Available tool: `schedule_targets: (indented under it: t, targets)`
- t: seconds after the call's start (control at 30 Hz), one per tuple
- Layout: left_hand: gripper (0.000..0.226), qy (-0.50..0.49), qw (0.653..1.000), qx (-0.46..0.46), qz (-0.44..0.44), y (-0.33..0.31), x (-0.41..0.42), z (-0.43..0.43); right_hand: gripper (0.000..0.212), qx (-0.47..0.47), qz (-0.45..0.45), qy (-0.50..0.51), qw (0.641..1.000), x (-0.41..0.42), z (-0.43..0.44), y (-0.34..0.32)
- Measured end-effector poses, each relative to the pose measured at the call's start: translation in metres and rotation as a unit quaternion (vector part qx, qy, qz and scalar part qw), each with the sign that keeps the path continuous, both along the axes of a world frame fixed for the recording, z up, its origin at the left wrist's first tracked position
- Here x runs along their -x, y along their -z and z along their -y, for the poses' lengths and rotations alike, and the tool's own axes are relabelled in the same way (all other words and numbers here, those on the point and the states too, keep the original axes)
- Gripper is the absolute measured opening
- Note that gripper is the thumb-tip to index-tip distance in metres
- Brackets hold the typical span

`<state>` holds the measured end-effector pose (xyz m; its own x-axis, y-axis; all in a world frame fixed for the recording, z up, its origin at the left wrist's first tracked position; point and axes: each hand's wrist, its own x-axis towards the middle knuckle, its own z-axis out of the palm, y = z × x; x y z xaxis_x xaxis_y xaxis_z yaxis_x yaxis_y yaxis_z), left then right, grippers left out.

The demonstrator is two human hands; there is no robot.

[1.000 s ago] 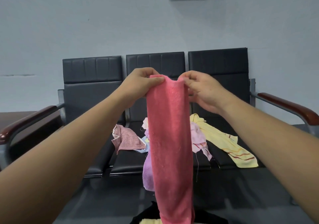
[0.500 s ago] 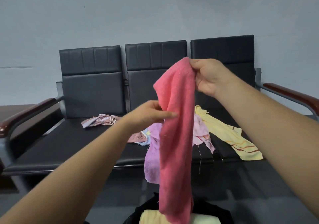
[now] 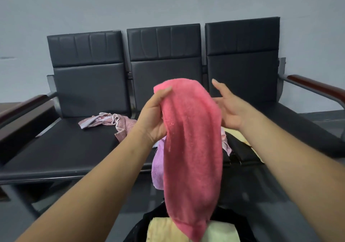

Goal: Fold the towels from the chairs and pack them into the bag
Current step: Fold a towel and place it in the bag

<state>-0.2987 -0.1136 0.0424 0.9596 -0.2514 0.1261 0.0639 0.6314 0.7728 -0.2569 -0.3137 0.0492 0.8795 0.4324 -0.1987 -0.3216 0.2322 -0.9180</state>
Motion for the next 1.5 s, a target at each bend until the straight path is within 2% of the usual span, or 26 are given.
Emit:
schedule_targets:
  t: [0.07, 0.17, 0.23, 0.33, 0.47, 0.53, 0.6, 0.7, 0.77, 0.87, 0.93, 1.03, 1.13, 1.2, 1.33, 1.43, 1.5]
  targets:
    - [0.032, -0.018, 1.000, 0.013, 0.000, 0.001, -0.005, 0.001, 0.053, -0.008, 0.011, -0.037, 0.999, 0.000, 0.000, 0.026]
    - [0.030, -0.032, 0.999, 0.002, -0.011, 0.006, -0.015, -0.004, 0.047, -0.006, 0.032, -0.062, 0.998, 0.000, -0.006, 0.056]
    - [0.028, -0.065, 0.997, -0.032, -0.033, 0.011, -0.025, -0.010, 0.038, 0.003, 0.065, -0.040, 0.997, 0.001, -0.011, 0.065]
    - [0.022, -0.120, 0.985, -0.098, -0.075, 0.023, -0.036, -0.022, 0.044, -0.036, 0.092, 0.009, 0.995, -0.002, -0.021, 0.063]
    - [0.071, -0.034, 0.983, -0.171, -0.056, 0.041, -0.034, -0.029, 0.027, -0.081, 0.096, 0.075, 0.989, -0.010, -0.037, 0.057]
    - [0.075, -0.020, 0.976, -0.214, -0.042, 0.057, -0.030, -0.026, 0.040, -0.111, 0.067, 0.100, 0.986, -0.015, -0.040, 0.057]
    - [0.067, -0.032, 0.955, -0.291, -0.047, 0.077, -0.027, -0.029, 0.048, -0.120, 0.047, 0.113, 0.985, -0.017, -0.040, 0.057]
    - [0.026, 0.017, 0.917, -0.400, -0.001, 0.106, -0.027, -0.037, 0.034, -0.102, 0.032, 0.125, 0.986, -0.025, -0.035, 0.064]
    - [0.013, 0.015, 0.905, -0.424, 0.002, 0.112, -0.028, -0.043, 0.032, -0.081, 0.025, 0.140, 0.987, -0.030, -0.030, 0.073]
    - [0.013, 0.018, 0.941, -0.337, -0.026, 0.111, -0.028, -0.037, 0.022, -0.083, 0.023, 0.155, 0.984, -0.032, -0.026, 0.080]
    - [0.020, -0.003, 0.970, -0.236, -0.053, 0.108, -0.029, -0.029, 0.013, -0.108, 0.028, 0.099, 0.989, -0.029, -0.025, 0.083]
    - [0.031, -0.025, 0.991, -0.109, -0.075, 0.098, -0.032, -0.024, 0.036, -0.096, 0.015, -0.042, 0.994, -0.018, -0.029, 0.090]
    - [0.042, -0.017, 0.996, -0.051, -0.075, 0.088, -0.033, -0.027, 0.032, -0.062, 0.015, -0.087, 0.994, -0.016, -0.030, 0.102]
    - [0.035, -0.017, 0.996, -0.055, -0.063, 0.086, -0.031, -0.032, 0.027, -0.040, 0.031, -0.093, 0.994, -0.016, -0.029, 0.102]
    - [0.048, 0.016, 0.992, -0.121, -0.023, 0.086, -0.024, -0.042, 0.029, -0.008, 0.064, -0.015, 0.998, -0.016, -0.028, 0.095]
    - [0.030, 0.046, 0.975, -0.216, 0.020, 0.089, -0.022, -0.050, 0.025, -0.038, 0.102, 0.060, 0.992, -0.015, -0.030, 0.089]
    - [0.020, 0.037, 0.970, -0.242, 0.011, 0.091, -0.024, -0.052, 0.020, -0.066, 0.100, 0.092, 0.989, -0.014, -0.032, 0.086]
